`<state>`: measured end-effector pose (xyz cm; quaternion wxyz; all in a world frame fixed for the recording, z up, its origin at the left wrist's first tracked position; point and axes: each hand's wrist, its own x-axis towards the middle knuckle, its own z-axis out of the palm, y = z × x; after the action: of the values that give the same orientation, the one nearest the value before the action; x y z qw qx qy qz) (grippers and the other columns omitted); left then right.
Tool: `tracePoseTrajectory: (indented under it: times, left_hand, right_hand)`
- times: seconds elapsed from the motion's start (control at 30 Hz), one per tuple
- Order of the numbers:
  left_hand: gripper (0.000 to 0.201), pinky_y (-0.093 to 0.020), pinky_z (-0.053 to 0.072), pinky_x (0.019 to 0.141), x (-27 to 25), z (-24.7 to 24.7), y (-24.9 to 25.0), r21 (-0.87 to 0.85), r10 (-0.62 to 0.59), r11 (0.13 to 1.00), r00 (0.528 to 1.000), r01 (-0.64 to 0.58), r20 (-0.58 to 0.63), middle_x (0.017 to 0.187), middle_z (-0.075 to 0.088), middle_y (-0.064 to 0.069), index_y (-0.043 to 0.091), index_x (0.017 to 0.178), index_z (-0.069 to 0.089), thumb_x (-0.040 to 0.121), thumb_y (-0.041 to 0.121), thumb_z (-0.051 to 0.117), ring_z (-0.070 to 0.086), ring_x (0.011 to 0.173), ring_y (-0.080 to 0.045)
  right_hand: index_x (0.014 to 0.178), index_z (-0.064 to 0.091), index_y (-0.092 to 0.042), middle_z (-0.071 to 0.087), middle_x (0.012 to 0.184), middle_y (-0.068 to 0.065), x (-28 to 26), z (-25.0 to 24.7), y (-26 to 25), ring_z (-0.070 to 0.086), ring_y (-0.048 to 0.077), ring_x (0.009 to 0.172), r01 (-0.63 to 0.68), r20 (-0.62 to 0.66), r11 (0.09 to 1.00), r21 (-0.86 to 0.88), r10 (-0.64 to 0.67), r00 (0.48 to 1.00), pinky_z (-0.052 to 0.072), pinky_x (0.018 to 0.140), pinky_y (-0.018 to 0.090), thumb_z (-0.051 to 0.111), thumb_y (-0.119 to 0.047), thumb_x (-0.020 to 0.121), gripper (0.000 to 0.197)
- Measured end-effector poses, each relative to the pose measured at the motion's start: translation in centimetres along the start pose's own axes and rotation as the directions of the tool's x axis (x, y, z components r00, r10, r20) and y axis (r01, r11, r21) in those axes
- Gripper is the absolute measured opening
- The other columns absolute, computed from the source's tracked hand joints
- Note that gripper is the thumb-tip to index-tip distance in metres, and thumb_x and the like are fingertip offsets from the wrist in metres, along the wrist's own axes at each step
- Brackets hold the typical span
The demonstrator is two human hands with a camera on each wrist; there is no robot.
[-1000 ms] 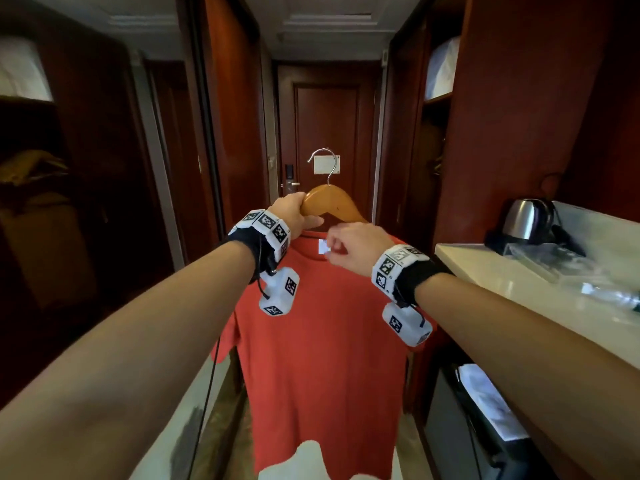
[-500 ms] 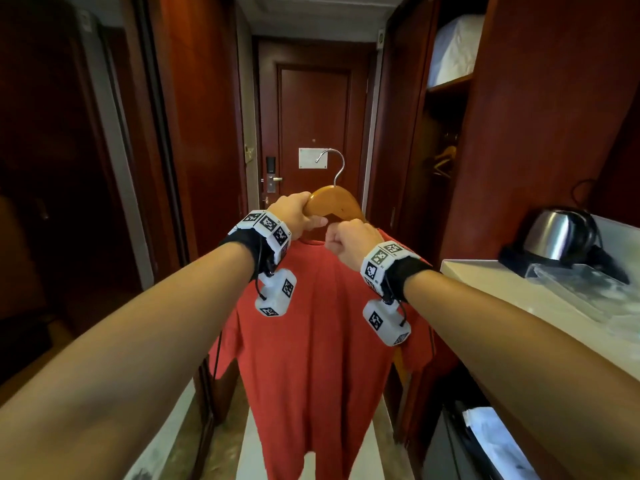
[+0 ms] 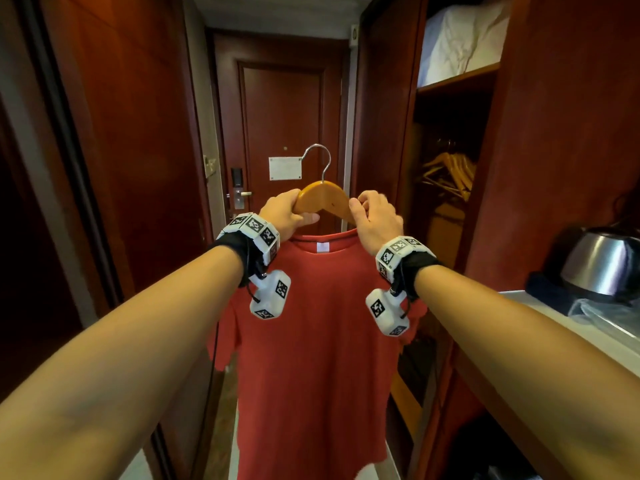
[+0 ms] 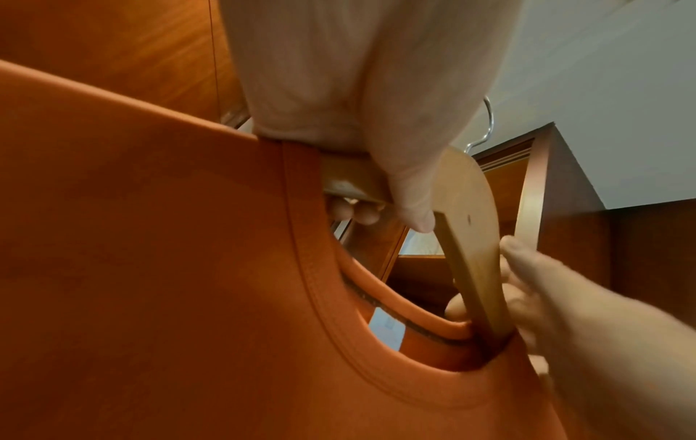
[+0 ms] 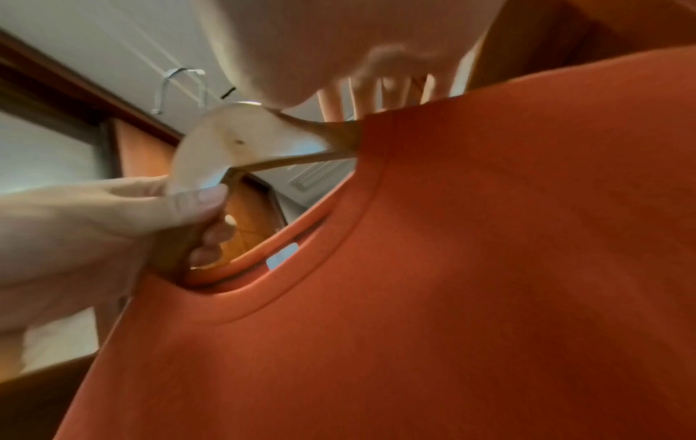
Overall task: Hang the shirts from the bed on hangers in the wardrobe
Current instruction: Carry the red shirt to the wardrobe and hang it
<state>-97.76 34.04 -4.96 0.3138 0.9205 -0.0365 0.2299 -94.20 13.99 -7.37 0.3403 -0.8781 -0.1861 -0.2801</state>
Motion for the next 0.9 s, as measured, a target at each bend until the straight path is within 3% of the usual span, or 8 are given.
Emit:
tracePoseTrajectory:
  times: [0.1,0.3,0.43,0.57,0.7,0.77,0.9]
  left_hand:
    - [0.03,-0.044,0.05,0.088,4.3,0.9,-2.2,-0.02,0.014,1.0,0.999,-0.015,-0.031,0.094,0.068,-0.003,0.018,0.103,0.062,0.083,0.036,0.076,0.064,0.09,-0.024]
    - [0.03,-0.041,0.051,0.081,12.9,4.7,-5.5,-0.013,0.038,0.999,0.998,-0.038,-0.04,0.09,0.068,-0.001,0.019,0.1,0.063,0.082,0.039,0.076,0.063,0.085,-0.021]
    - [0.028,-0.032,0.039,0.073,19.8,7.4,-6.4,0.069,0.028,0.997,1.0,-0.028,-0.001,0.084,0.06,0.005,0.019,0.101,0.061,0.086,0.04,0.072,0.056,0.078,-0.013]
    - [0.024,-0.028,0.037,0.071,27.1,9.8,-6.8,0.032,0.029,0.999,0.999,-0.03,0.018,0.077,0.054,0.006,0.016,0.095,0.059,0.087,0.034,0.072,0.051,0.074,-0.012]
    - [0.026,-0.035,0.044,0.073,33.1,13.1,-6.5,-0.045,0.091,0.995,0.996,-0.09,0.019,0.077,0.058,0.004,0.013,0.095,0.06,0.085,0.032,0.075,0.055,0.075,-0.018]
    - [0.027,-0.037,0.047,0.075,35.5,15.1,-6.1,-0.097,0.109,0.99,0.993,-0.105,0.037,0.074,0.058,0.004,0.012,0.096,0.062,0.084,0.031,0.076,0.056,0.073,-0.019]
    - [0.034,-0.033,0.044,0.071,40.3,19.3,-4.8,-0.132,0.157,0.98,0.985,-0.147,0.065,0.077,0.06,0.0,0.007,0.099,0.063,0.084,0.034,0.077,0.057,0.074,-0.019]
  right_hand:
    - [0.115,0.056,-0.021,0.063,0.122,0.008,3.6,2.1,2.4,0.053,0.034,0.12,-0.131,0.221,0.99,-0.059,0.141,0.965,0.027,0.105,0.049,0.015,-0.049,0.106,0.05]
    - [0.122,0.061,-0.018,0.063,0.124,0.011,10.6,6.3,7.8,0.051,0.034,0.122,-0.212,0.219,0.976,-0.041,0.216,0.951,0.023,0.109,0.048,0.013,-0.049,0.106,0.059]
    - [0.121,0.062,-0.017,0.063,0.123,0.011,16.3,8.5,11.4,0.052,0.035,0.12,-0.201,0.218,0.978,-0.049,0.207,0.954,0.027,0.106,0.046,0.014,-0.05,0.106,0.06]
    - [0.106,0.063,-0.016,0.066,0.106,0.007,23.1,9.9,15.2,0.06,0.033,0.105,-0.128,0.264,0.992,0.006,0.122,0.957,0.043,0.093,0.044,0.025,-0.061,0.101,0.059]
    - [0.101,0.054,-0.023,0.062,0.086,-0.004,27.7,10.0,18.1,0.06,0.017,0.079,-0.014,0.257,0.997,-0.072,0.032,0.966,0.045,0.07,0.034,0.059,-0.056,0.09,0.035]
    - [0.101,0.05,-0.023,0.059,0.083,-0.004,29.3,9.9,19.5,0.061,0.021,0.078,-0.007,0.228,0.99,-0.14,0.039,0.973,0.042,0.066,0.033,0.064,-0.047,0.088,0.031]
    - [0.11,0.046,-0.018,0.053,0.087,0.001,32.3,9.4,22.7,0.059,0.034,0.086,-0.063,0.14,0.947,-0.314,0.111,0.984,0.042,0.07,0.037,0.057,-0.038,0.093,0.029]
